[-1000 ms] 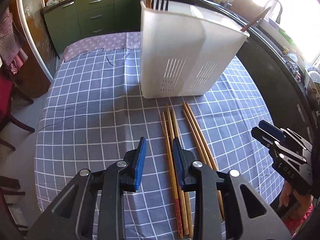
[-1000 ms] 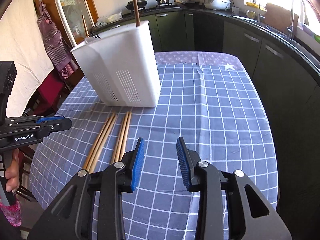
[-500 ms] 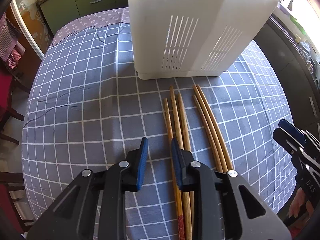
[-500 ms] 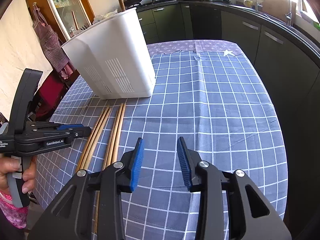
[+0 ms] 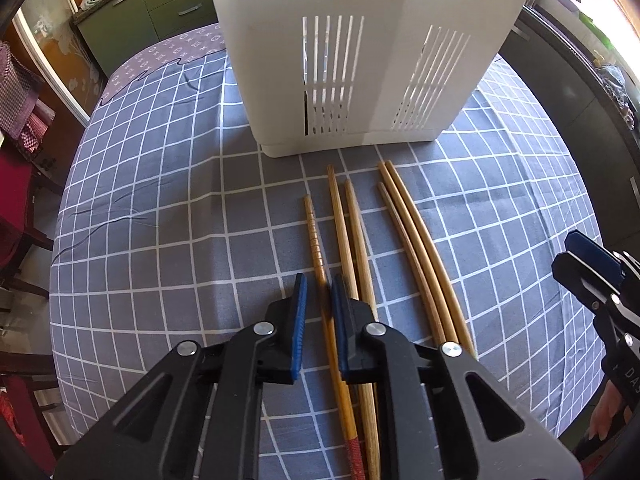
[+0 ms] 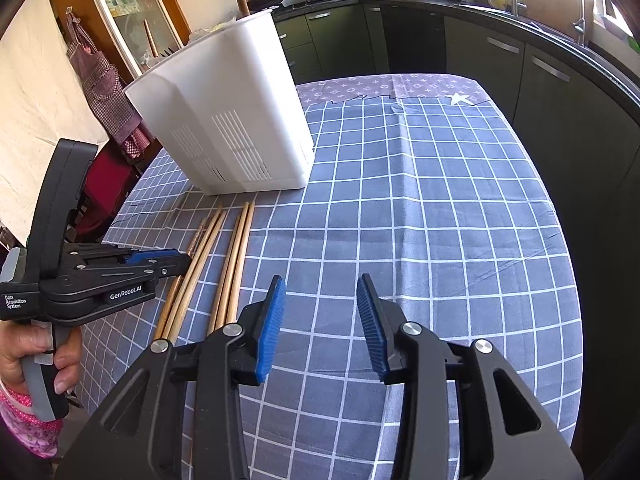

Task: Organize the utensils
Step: 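Lift the chopstick with the left tool toward the basket while the right tool grasps a chopstick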

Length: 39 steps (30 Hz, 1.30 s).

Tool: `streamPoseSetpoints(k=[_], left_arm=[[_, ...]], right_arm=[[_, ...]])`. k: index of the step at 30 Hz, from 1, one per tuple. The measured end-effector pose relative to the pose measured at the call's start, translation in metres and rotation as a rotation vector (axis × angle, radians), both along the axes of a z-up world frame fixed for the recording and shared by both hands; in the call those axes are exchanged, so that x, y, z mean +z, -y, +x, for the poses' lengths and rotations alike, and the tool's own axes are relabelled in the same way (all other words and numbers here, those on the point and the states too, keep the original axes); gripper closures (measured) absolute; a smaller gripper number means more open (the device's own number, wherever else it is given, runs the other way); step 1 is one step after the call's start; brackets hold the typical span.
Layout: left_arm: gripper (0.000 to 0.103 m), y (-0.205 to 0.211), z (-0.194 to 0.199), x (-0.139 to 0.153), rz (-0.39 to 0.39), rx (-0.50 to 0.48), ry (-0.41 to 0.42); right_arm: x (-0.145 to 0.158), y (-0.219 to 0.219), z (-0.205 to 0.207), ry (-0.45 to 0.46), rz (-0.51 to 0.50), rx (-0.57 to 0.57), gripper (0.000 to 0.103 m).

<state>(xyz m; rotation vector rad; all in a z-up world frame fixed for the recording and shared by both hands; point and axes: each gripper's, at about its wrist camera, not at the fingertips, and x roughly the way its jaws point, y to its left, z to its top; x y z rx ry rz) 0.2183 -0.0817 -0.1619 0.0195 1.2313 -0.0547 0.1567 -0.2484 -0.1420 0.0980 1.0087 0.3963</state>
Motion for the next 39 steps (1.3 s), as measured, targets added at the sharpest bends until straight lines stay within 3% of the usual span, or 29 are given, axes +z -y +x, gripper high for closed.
streamPoseSetpoints(k=[7, 24, 33, 39], left_arm=[[0.097, -0.013, 0.002, 0.010, -0.029, 0.027, 0.025], [0.097, -0.056, -0.031, 0.114, -0.091, 0.068, 0.313], [0.097, -0.057, -0.039, 0.136, -0.104, 0.067, 0.393], [0.097, -0.054, -0.042, 0.136, -0.102, 0.048, 0.400]], right_arm=[[-0.002, -0.003, 0.002, -0.014, -0.002, 0.014, 0.066], [-0.008, -0.053, 0.027, -0.075, -0.015, 0.121, 0.065], [-0.024, -0.085, 0.045, -0.109, -0.093, 0.163, 0.065], [-0.028, -0.091, 0.050, -0.109, -0.138, 0.158, 0.065]])
